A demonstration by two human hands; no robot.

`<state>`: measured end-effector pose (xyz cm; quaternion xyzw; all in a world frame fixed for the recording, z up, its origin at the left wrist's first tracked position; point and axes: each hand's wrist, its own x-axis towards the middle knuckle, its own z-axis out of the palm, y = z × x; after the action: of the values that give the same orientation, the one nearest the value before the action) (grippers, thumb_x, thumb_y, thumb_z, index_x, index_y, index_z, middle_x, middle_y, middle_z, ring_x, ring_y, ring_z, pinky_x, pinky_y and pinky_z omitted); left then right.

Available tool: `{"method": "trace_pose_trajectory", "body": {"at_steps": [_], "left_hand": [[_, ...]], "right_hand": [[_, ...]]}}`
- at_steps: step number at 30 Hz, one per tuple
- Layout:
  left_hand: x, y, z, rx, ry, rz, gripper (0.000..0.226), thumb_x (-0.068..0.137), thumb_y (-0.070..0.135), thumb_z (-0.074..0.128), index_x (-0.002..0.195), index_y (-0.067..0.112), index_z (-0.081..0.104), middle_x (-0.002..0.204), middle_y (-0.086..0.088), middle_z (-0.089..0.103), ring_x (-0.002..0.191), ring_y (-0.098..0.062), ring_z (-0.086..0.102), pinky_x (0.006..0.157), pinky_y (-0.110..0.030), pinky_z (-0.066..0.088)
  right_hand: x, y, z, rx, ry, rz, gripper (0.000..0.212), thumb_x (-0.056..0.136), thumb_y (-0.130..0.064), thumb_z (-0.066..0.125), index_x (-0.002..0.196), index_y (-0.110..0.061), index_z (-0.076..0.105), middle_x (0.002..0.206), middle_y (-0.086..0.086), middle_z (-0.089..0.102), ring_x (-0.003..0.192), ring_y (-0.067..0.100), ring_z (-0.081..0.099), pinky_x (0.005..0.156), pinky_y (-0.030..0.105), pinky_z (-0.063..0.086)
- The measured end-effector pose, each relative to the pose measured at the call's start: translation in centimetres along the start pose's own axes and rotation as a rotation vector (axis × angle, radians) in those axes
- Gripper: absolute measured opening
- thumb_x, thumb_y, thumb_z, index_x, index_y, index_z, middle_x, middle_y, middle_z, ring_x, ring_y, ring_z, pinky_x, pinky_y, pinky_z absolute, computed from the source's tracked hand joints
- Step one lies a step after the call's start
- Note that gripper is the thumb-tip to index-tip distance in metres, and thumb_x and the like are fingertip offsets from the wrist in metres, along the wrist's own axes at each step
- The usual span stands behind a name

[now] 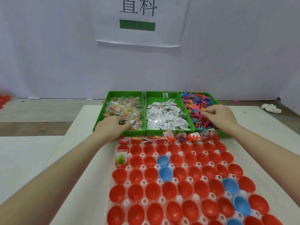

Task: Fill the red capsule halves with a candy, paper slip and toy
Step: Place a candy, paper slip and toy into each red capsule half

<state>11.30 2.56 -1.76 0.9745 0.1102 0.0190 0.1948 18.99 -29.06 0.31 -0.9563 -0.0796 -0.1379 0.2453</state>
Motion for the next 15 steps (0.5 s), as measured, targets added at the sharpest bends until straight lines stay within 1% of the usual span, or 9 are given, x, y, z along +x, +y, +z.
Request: {"method": "trace_pose_trajectory", "body": {"at_steps": [2,3,5,7,9,11,12,13,15], "left_hand": [[0.1,0.4,0.0,-0.035,0.072,-0.004,0.031,0.087,0.048,0.056,0.097,0.021,0.066,0.124,-0.002,0.059,0.107,-0.023,0.056,0.087,-0.035,0.046],[0.1,0.5,0.0,-0.069,0.099,-0.004,0.020,0.086,0.041,0.060,0.086,0.021,0.064,0.123,-0.004,0.059,0.105,-0.025,0.056,0.085,-0.036,0.046],[0.1,0.7,0.2,-0.138,0.134,0.001,0.010,0.086,0.025,0.063,0.078,0.020,0.060,0.119,-0.009,0.059,0.101,-0.025,0.055,0.082,-0.035,0.044],[0.1,0.7,0.4,-0.192,0.155,0.000,0.008,0.085,0.017,0.064,0.079,0.013,0.062,0.112,-0.010,0.063,0.100,-0.024,0.055,0.079,-0.033,0.041],[0.3,0.6,0.4,-0.211,0.160,-0.018,0.014,0.083,0.020,0.067,0.089,0.008,0.064,0.114,-0.010,0.060,0.109,-0.025,0.052,0.085,-0.034,0.040],[0.4,0.5,0.3,-0.212,0.141,-0.056,0.032,0.081,0.022,0.070,0.106,0.004,0.061,0.116,-0.012,0.058,0.108,-0.026,0.052,0.086,-0.034,0.040],[0.4,0.5,0.3,-0.222,0.137,-0.070,0.037,0.081,0.021,0.070,0.111,0.003,0.060,0.114,-0.013,0.059,0.103,-0.026,0.053,0.085,-0.035,0.041],[0.5,0.6,0.3,-0.231,0.139,-0.079,0.036,0.081,0.019,0.069,0.112,0.003,0.059,0.108,-0.014,0.061,0.097,-0.026,0.054,0.082,-0.035,0.042],[0.3,0.7,0.3,-0.201,0.156,-0.056,0.022,0.086,0.015,0.064,0.102,0.000,0.062,0.094,-0.014,0.062,0.083,-0.024,0.052,0.077,-0.035,0.043]], "right_hand": [[0.2,-0.1,-0.2,0.169,0.161,0.040,0.023,0.090,-0.016,0.058,0.094,0.002,0.071,0.093,0.020,0.071,0.092,0.033,0.063,0.083,0.030,0.041],[0.3,-0.2,-0.2,0.233,0.204,0.074,0.024,0.090,-0.013,0.057,0.093,0.007,0.070,0.092,0.024,0.069,0.092,0.035,0.063,0.083,0.031,0.041],[0.6,-0.5,-0.2,0.319,0.199,0.134,0.022,0.091,-0.008,0.053,0.095,0.007,0.069,0.098,0.022,0.069,0.092,0.029,0.062,0.083,0.030,0.042],[0.8,-1.1,-0.1,0.382,0.170,0.162,0.023,0.094,-0.003,0.044,0.095,-0.001,0.066,0.104,0.018,0.066,0.089,0.022,0.060,0.078,0.029,0.044],[0.8,-1.8,0.1,0.385,0.143,0.162,0.026,0.093,0.000,0.035,0.094,-0.008,0.060,0.104,0.013,0.062,0.083,0.025,0.060,0.063,0.024,0.043],[0.6,-3.0,0.4,0.301,0.049,0.118,0.027,0.091,-0.002,0.035,0.094,-0.008,0.061,0.101,0.007,0.058,0.054,0.015,0.055,0.042,0.017,0.036],[0.5,-3.7,0.6,0.230,-0.013,0.078,0.026,0.090,-0.005,0.037,0.092,-0.007,0.063,0.098,0.005,0.058,0.045,0.009,0.047,0.041,0.018,0.034],[0.3,-4.4,1.0,0.153,-0.077,0.033,0.024,0.090,-0.009,0.041,0.090,-0.005,0.065,0.094,0.005,0.060,0.046,0.007,0.045,0.045,0.020,0.035],[0.1,-5.7,1.6,0.043,-0.224,-0.048,0.020,0.087,-0.020,0.055,0.093,-0.006,0.068,0.097,0.002,0.063,0.068,0.009,0.051,0.062,0.023,0.037]]}}
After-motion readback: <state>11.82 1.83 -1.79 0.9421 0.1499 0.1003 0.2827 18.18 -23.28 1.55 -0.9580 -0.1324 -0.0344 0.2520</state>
